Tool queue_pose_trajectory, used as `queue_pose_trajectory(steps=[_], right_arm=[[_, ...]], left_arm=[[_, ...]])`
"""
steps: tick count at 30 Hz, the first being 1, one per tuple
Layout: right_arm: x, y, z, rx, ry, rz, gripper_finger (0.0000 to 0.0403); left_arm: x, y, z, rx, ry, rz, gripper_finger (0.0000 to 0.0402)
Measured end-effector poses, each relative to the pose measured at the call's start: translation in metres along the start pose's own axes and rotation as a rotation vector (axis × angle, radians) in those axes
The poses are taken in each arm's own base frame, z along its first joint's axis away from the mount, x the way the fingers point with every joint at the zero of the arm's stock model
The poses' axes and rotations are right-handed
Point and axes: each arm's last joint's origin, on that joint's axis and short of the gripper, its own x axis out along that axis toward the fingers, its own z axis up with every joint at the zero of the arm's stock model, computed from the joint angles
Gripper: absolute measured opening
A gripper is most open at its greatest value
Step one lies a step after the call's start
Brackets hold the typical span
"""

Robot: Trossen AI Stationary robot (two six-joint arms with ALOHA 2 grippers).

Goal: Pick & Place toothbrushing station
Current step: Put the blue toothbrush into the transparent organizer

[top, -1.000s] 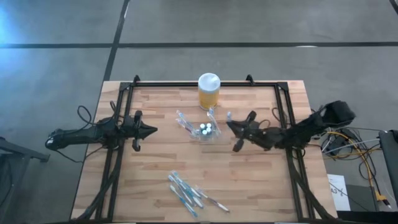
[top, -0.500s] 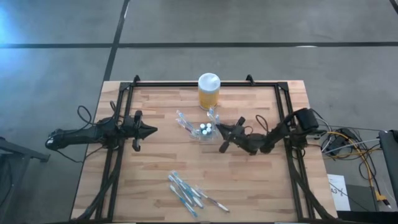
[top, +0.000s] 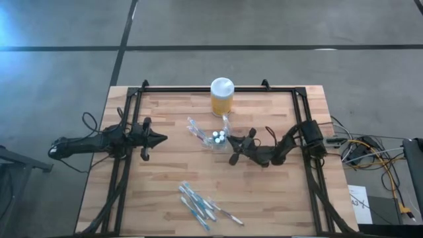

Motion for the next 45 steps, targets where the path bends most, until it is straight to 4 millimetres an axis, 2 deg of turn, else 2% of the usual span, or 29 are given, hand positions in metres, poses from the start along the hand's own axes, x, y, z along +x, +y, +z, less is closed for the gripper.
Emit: queue_pose_trajectory(steps=[14, 26, 30, 33, 37, 41, 45], right_arm=[[-0.002, 0.002, 0.003, 0.001, 0.01, 0.019, 0.0028], [-0.003, 0.003, 0.025, 0.049, -0.024, 0.024, 0.0127], [-0.008, 0.003, 0.044, -0.002, -0.049, 0.028, 0.0146], [-0.019, 0.003, 0.066, -0.021, -0.097, 0.052, 0.0151], [-0.046, -0.001, 0.096, -0.021, -0.158, 0.118, 0.0149], [-0.075, -0.019, 0.114, -0.041, -0.182, 0.301, 0.0129], [-0.096, -0.042, 0.12, -0.013, -0.152, 0.467, 0.0088]], left_arm=[[0.0, 0.0, 0.0, 0.0, 0.0, 0.0, 0.0009], [0.0, 0.0, 0.0, -0.005, 0.0, 0.002, 0.0009], [0.0, 0.0, 0.0, -0.007, -0.001, 0.003, 0.0009], [0.0, 0.0, 0.0, -0.01, -0.001, 0.003, 0.0009], [0.0, 0.0, 0.0, -0.01, 0.0, 0.002, 0.0009], [0.0, 0.0, 0.0, -0.01, 0.0, -0.001, 0.0009], [0.0, 0.0, 0.0, -0.01, 0.001, -0.004, 0.0009]])
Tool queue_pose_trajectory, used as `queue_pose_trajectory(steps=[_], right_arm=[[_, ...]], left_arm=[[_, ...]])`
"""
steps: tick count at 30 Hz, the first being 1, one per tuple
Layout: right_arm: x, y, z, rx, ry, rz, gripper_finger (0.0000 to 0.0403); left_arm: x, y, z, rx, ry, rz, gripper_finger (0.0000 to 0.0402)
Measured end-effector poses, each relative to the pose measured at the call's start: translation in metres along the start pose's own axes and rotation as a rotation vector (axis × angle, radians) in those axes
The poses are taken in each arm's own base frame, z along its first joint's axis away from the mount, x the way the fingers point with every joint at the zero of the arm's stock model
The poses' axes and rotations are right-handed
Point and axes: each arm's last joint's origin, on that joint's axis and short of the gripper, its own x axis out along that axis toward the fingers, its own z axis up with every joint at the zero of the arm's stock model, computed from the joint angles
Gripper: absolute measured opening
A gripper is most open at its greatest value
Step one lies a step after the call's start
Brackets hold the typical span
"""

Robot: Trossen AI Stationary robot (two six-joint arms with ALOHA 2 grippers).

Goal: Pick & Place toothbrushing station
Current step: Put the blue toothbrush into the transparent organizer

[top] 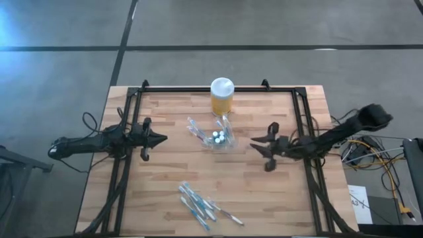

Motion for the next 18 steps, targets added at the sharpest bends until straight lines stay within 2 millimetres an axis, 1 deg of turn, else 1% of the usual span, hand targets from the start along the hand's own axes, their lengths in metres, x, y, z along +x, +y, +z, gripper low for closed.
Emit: queue_pose_trajectory(steps=[3, 6, 9, 13, 14, 18], right_arm=[[-0.017, -0.01, 0.004, 0.083, 0.023, 0.002, 0.0049], [-0.032, -0.017, 0.004, 0.089, 0.032, 0.005, 0.0016], [-0.042, -0.023, 0.003, 0.099, 0.022, 0.037, 0.0009], [-0.051, -0.023, 0.0, 0.087, 0.063, 0.249, 0.0008], [-0.052, -0.024, -0.002, 0.084, 0.073, 0.28, 0.0008], [-0.055, -0.03, -0.007, 0.097, 0.064, 0.264, 0.0008]], left_arm=[[0.0, 0.0, 0.0, 0.005, -0.001, 0.0, 0.0009], [0.0, 0.0, 0.0, 0.009, -0.001, 0.0, 0.0009], [0.0, 0.0, 0.0, 0.009, -0.001, -0.001, 0.0009], [0.0, 0.0, 0.0, 0.021, -0.002, -0.001, 0.0009], [0.0, 0.0, 0.0, 0.028, -0.002, -0.001, 0.0009], [0.0, 0.0, 0.0, 0.04, -0.005, 0.003, 0.0009]])
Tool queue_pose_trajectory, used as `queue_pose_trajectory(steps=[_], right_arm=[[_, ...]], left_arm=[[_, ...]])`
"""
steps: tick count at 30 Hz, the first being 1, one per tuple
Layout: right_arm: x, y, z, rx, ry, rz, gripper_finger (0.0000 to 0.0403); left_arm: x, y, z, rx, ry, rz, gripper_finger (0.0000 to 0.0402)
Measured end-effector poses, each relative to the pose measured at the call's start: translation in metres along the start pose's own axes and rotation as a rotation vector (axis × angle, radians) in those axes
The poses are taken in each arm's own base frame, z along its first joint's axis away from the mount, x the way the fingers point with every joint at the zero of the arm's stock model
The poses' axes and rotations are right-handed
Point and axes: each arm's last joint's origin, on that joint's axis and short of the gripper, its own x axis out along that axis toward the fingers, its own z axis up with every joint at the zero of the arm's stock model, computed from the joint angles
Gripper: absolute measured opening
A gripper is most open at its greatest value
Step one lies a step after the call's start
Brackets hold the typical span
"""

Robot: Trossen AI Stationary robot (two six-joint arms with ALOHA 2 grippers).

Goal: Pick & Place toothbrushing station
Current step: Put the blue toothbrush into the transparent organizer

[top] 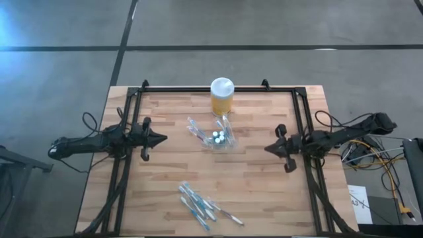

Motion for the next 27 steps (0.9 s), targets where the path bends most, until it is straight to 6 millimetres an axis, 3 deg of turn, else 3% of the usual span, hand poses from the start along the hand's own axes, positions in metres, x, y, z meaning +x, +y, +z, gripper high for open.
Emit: queue_pose_trajectory(steps=[16, 27], right_arm=[[-0.01, -0.006, 0.012, -0.076, -0.165, -0.057, 0.0008], [-0.02, -0.008, 0.015, -0.094, -0.186, -0.063, 0.0008]], left_arm=[[0.0, 0.0, -0.001, -0.046, 0.009, -0.003, 0.0009], [0.0, -0.004, -0.001, -0.07, 0.031, -0.14, 0.0009]])
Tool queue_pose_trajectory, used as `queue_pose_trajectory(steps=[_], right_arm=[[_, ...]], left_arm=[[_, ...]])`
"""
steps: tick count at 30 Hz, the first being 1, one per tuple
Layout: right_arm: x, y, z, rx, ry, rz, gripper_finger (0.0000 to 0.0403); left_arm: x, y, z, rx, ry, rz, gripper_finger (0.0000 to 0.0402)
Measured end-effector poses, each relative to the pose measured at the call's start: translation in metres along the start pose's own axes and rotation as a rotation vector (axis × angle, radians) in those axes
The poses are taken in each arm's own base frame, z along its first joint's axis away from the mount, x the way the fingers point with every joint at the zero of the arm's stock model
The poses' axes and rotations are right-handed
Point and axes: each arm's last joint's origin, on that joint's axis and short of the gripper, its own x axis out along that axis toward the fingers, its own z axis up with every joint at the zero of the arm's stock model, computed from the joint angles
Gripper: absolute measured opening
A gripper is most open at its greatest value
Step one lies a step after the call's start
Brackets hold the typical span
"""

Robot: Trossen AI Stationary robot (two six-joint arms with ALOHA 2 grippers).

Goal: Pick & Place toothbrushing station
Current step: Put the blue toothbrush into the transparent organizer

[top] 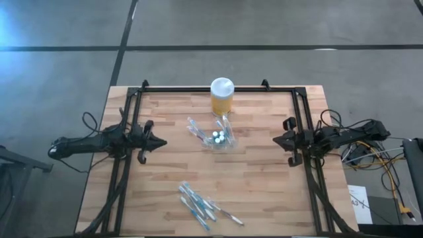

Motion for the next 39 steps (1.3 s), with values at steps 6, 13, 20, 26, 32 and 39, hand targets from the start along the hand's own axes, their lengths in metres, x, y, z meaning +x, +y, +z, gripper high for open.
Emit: queue_pose_trajectory(steps=[6, 13, 20, 26, 32, 39], right_arm=[[-0.003, -0.002, -0.006, 0.03, 0.064, -0.051, 0.0008], [-0.002, -0.002, -0.008, 0.052, 0.082, -0.054, 0.0008], [-0.002, -0.002, -0.008, 0.072, 0.081, -0.056, 0.0008], [-0.002, -0.002, -0.008, 0.081, 0.082, -0.059, 0.0008], [-0.002, -0.002, -0.008, 0.08, 0.089, -0.06, 0.0008], [0.0, -0.001, -0.012, 0.126, 0.123, -0.066, 0.0008]], left_arm=[[0.004, -0.006, -0.005, -0.055, 0.066, -0.071, 0.0005], [0.013, -0.016, -0.016, -0.098, 0.222, -0.097, 0.0004], [0.027, -0.034, -0.01, -0.087, 0.218, -0.162, 0.0004], [0.05, -0.056, 0.001, -0.059, 0.305, -0.159, 0.0005], [0.086, -0.078, 0.009, -0.083, 0.424, -0.134, 0.0028], [0.129, -0.1, 0.009, 0.014, 0.584, -0.248, 0.0113]])
